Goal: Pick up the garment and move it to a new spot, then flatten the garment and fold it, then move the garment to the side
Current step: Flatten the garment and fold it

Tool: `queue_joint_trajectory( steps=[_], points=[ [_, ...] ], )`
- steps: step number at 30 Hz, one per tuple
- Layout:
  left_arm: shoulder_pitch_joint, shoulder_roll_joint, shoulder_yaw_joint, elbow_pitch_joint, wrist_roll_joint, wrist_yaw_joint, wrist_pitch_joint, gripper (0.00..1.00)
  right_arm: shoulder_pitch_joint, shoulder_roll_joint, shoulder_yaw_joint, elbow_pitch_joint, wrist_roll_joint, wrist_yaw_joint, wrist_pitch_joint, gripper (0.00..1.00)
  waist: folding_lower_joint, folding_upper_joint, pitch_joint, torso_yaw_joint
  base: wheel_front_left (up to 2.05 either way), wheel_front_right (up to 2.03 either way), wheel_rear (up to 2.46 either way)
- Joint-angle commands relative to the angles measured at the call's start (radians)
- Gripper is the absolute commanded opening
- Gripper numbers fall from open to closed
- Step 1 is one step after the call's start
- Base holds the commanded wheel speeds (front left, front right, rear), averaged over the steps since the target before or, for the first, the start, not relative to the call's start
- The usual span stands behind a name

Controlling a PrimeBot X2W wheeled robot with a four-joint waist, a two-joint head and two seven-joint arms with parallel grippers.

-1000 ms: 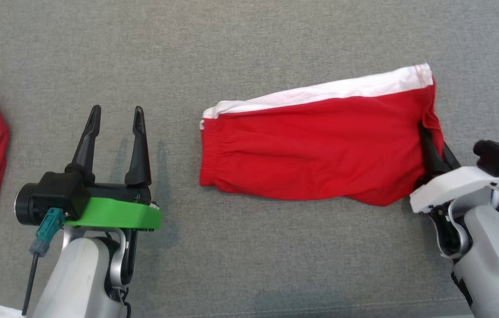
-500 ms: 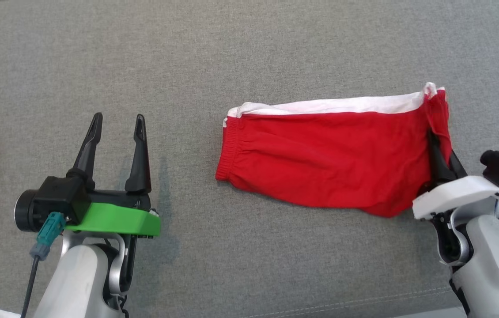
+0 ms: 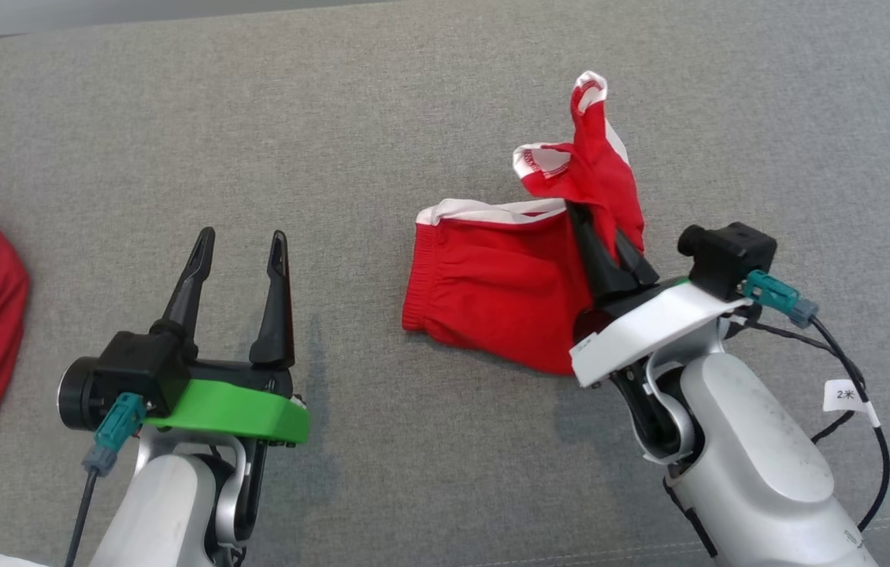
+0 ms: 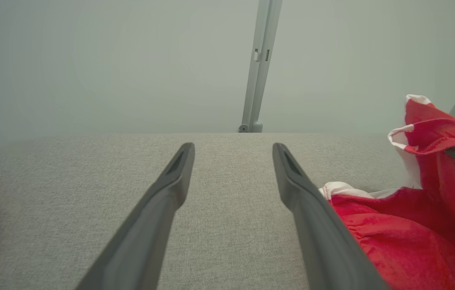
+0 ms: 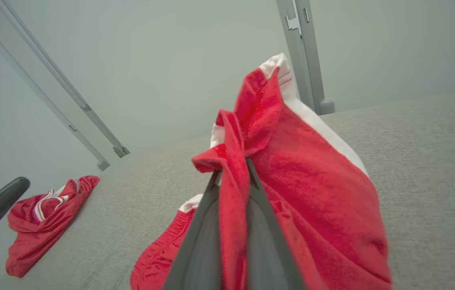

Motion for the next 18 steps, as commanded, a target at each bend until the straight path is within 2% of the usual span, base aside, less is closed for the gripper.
queue_joint_trajectory(
  steps=[1,9,16,17,18],
  points=[
    [0.000,-0.003,-0.001,0.003,-0.007,-0.001,-0.003,1.00,-0.015,-0.002,0.032,0.012,0.026,0.000,-0.012,0.00,0.0000,-0.0001,0.003,0.019,0.00,0.00,0.00],
    [-0.024,-0.019,-0.026,0.015,-0.008,-0.009,-0.008,1.00,-0.101,-0.001,0.219,0.145,0.168,0.000,-0.075,0.00,0.0000,-0.0001,0.035,0.074,0.00,0.00,0.00],
    [-0.039,-0.027,-0.038,0.035,-0.009,-0.018,-0.019,1.00,-0.167,-0.001,0.323,0.250,0.232,0.000,-0.095,0.00,0.0000,-0.0001,0.057,0.097,0.00,0.00,0.00],
    [-0.041,-0.028,-0.039,0.037,-0.009,-0.017,-0.020,1.00,-0.172,-0.001,0.334,0.257,0.237,0.000,-0.096,0.25,0.0000,-0.0001,0.059,0.097,0.00,0.00,0.00],
    [-0.043,-0.029,-0.039,0.040,-0.010,-0.016,-0.021,1.00,-0.179,0.000,0.344,0.264,0.237,0.000,-0.096,0.62,0.0000,-0.0001,0.060,0.097,0.00,0.00,0.00]
  ],
)
